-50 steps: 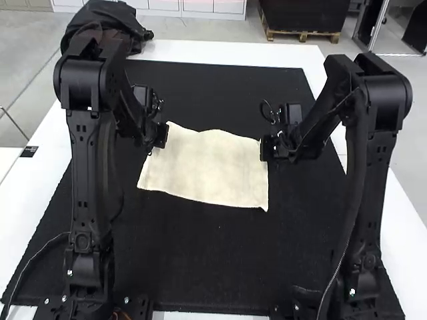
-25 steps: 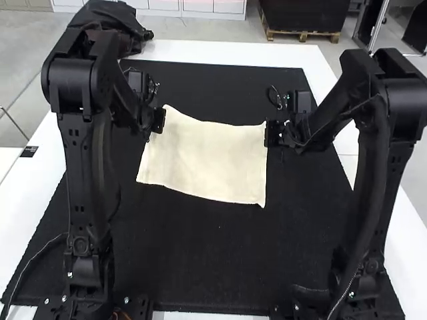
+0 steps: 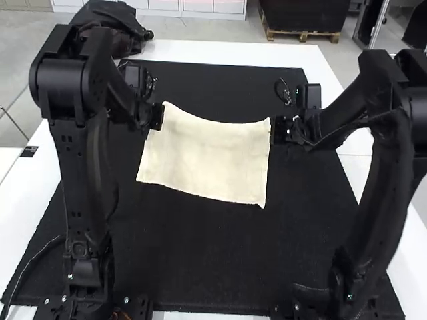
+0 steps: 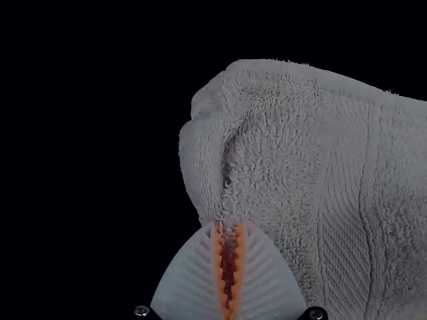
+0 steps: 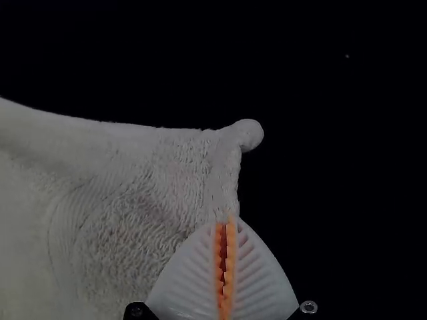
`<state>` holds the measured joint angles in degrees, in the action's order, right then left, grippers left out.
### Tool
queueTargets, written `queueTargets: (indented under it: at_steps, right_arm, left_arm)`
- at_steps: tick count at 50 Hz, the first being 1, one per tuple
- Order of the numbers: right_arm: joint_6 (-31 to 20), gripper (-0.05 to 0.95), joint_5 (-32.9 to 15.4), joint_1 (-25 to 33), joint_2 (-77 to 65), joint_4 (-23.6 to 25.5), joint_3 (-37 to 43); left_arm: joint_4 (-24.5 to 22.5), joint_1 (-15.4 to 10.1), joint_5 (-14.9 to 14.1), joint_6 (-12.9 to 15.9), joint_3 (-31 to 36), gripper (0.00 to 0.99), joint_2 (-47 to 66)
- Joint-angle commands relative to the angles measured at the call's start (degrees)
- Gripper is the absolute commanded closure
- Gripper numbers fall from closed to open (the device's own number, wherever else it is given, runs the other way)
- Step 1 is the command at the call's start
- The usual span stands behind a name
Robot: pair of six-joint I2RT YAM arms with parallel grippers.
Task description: Fold the towel.
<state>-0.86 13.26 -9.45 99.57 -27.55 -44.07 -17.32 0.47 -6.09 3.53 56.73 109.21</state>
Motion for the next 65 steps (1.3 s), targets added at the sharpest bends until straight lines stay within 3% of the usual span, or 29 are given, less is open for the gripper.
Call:
queueTargets:
  at_steps: [1, 41, 65]
  right_arm:
    - [1.0, 0.93, 2.0, 1.1, -3.2, 1.1, 0.6]
    - [3.2, 0.93, 8.6, 0.4, -16.4, 13.8, 7.0]
    - [3.2, 0.93, 10.4, 0.4, -23.3, 20.2, 11.0]
  left_arm:
    - [-0.1, 0.4, -0.6, -1.5, -1.2, 0.972, -3.0]
    - [6.2, -0.4, -0.9, -3.0, -12.0, 0.972, -18.9]
    - [13.2, -0.4, -0.9, -2.3, -16.8, 0.972, -26.2]
